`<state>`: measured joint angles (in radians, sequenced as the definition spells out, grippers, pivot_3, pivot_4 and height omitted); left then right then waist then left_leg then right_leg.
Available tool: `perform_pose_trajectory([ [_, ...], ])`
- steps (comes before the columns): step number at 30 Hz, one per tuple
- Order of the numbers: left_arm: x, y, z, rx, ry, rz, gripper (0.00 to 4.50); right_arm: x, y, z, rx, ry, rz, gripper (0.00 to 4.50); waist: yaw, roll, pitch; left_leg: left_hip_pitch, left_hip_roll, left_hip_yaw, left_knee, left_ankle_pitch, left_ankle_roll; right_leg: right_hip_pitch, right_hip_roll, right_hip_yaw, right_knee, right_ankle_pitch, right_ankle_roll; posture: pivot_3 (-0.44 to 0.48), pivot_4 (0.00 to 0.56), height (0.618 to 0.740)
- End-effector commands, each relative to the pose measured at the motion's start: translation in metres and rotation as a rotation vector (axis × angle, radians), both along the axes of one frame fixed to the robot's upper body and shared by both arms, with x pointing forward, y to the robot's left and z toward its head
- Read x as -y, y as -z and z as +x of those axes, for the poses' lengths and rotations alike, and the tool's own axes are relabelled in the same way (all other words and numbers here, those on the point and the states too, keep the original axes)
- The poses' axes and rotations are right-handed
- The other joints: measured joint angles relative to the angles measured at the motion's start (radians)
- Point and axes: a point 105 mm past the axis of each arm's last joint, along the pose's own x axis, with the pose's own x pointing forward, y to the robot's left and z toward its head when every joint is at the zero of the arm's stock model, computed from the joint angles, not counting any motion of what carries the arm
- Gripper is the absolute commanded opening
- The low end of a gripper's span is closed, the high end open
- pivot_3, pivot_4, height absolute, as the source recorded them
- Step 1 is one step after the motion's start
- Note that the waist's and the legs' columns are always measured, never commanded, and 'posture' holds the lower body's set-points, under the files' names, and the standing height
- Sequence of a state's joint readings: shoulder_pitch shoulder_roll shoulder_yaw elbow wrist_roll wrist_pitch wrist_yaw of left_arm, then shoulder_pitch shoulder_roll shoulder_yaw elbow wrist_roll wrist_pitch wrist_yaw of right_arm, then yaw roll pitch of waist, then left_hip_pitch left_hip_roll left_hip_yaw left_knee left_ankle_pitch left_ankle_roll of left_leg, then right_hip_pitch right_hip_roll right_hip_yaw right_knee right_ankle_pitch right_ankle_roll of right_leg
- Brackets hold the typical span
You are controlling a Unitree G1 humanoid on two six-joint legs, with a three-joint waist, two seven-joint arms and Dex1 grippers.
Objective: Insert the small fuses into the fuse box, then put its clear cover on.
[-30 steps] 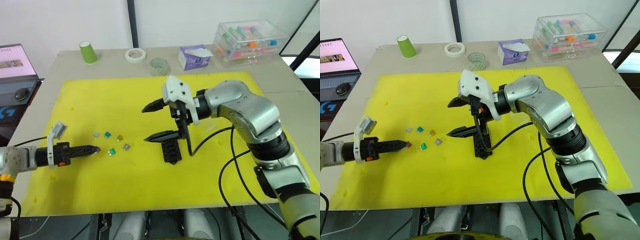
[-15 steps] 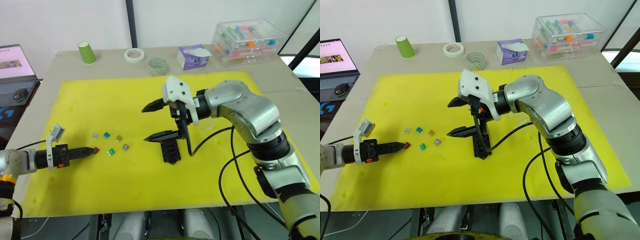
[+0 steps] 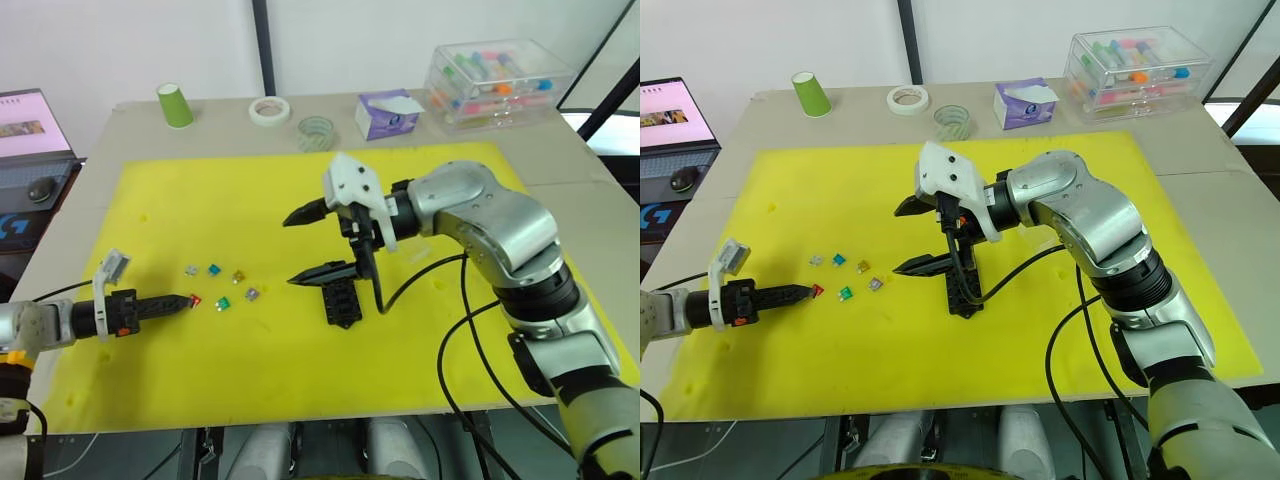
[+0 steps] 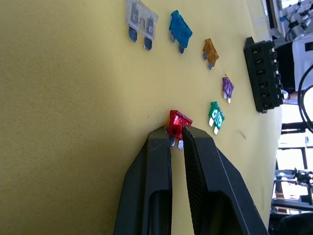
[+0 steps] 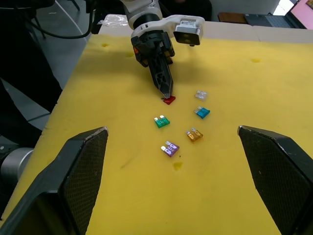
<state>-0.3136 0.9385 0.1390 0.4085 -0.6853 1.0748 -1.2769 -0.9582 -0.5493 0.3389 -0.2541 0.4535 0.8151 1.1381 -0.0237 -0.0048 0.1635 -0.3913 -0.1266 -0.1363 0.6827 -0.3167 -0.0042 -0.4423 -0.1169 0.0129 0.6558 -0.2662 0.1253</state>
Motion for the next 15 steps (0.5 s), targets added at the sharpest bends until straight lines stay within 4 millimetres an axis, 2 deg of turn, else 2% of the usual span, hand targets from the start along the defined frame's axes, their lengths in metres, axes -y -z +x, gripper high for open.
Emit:
perform_pose_trajectory([
  [1, -0.004, 0.008, -0.003, -0.023, -0.016, 0.027, 0.01, -0.002, -0.009, -0.006, 0.051, -0.029, 0.011, 4.50, 0.000, 0.000, 0.000, 0.000, 0.000, 0.000, 0.000, 0.000, 0.000, 0.000, 0.000, 0.000, 0.000, 0.000, 0.000, 0.000, 0.150, 0.740],
  [8, -0.003, 0.006, -0.005, -0.008, -0.001, 0.037, 0.01, -0.002, -0.009, -0.005, 0.052, -0.027, 0.012, 4.50, 0.000, 0.000, 0.000, 0.000, 0.000, 0.000, 0.000, 0.000, 0.000, 0.000, 0.000, 0.000, 0.000, 0.000, 0.000, 0.000, 0.150, 0.740],
  [15, -0.006, -0.010, 0.001, 0.062, -0.029, 0.013, 0.01, -0.001, -0.008, -0.005, 0.049, -0.022, 0.010, 4.50, 0.000, 0.000, 0.000, 0.000, 0.000, 0.000, 0.000, 0.000, 0.000, 0.000, 0.000, 0.000, 0.000, 0.000, 0.000, 0.000, 0.150, 0.740],
])
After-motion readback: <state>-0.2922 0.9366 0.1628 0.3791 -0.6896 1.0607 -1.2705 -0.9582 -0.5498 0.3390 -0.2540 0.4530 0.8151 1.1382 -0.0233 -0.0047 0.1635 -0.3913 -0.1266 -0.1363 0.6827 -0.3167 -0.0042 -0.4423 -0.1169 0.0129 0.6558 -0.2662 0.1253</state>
